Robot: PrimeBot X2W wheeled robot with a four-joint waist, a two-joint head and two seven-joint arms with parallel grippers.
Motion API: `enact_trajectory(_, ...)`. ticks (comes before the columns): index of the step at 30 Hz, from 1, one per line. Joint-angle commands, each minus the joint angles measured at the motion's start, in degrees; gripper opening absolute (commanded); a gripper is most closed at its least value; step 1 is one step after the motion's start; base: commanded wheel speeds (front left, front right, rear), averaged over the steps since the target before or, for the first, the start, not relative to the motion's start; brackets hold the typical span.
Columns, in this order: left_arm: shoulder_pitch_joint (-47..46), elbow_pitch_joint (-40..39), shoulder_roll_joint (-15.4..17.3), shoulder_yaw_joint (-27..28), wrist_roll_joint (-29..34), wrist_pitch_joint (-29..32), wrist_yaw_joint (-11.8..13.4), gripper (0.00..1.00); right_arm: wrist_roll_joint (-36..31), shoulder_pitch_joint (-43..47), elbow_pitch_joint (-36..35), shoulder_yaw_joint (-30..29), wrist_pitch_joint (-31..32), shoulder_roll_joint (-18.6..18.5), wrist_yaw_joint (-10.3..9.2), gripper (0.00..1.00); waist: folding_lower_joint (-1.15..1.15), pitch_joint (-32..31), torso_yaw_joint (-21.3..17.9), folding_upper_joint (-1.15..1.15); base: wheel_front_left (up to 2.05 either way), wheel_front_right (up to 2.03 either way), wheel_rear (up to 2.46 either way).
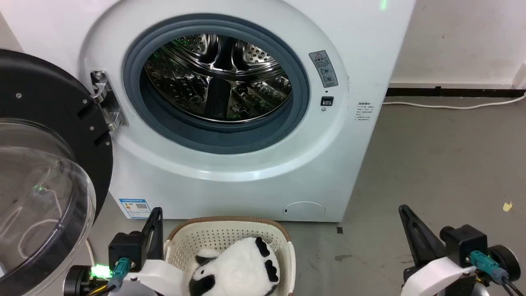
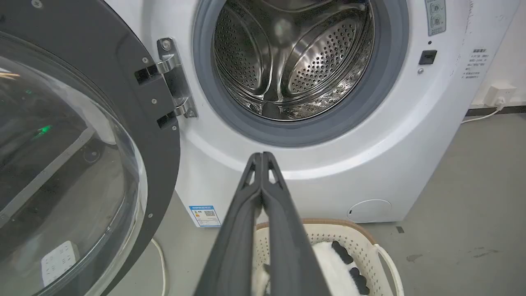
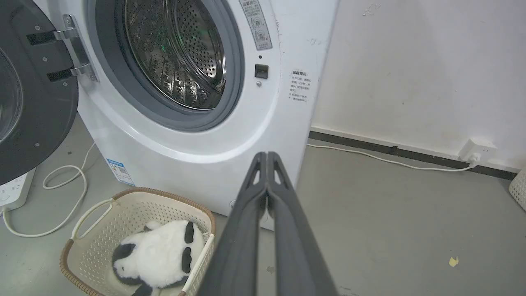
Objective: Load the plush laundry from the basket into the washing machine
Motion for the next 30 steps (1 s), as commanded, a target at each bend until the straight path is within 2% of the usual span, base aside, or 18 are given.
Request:
enact_trajectory(1, -0.89, -0.26, -0.01, 0.02, 0.10, 0.02, -0.25, 0.00, -0.42, -0.67, 0.12, -0.05, 0.08, 0.05, -0.05, 0.00, 0.00, 0.00, 0.00, 0.00, 0.00, 0.00, 0.00)
enact_trajectory(30, -0.89, -0.26, -0.01, 0.02, 0.10, 0.02, -0.25, 0.00, -0.42, -0.67, 0.12, -0.05, 0.08, 0.05, -0.05, 0.00, 0.00, 0.00, 0.00, 0.00, 0.00, 0.00, 0.00)
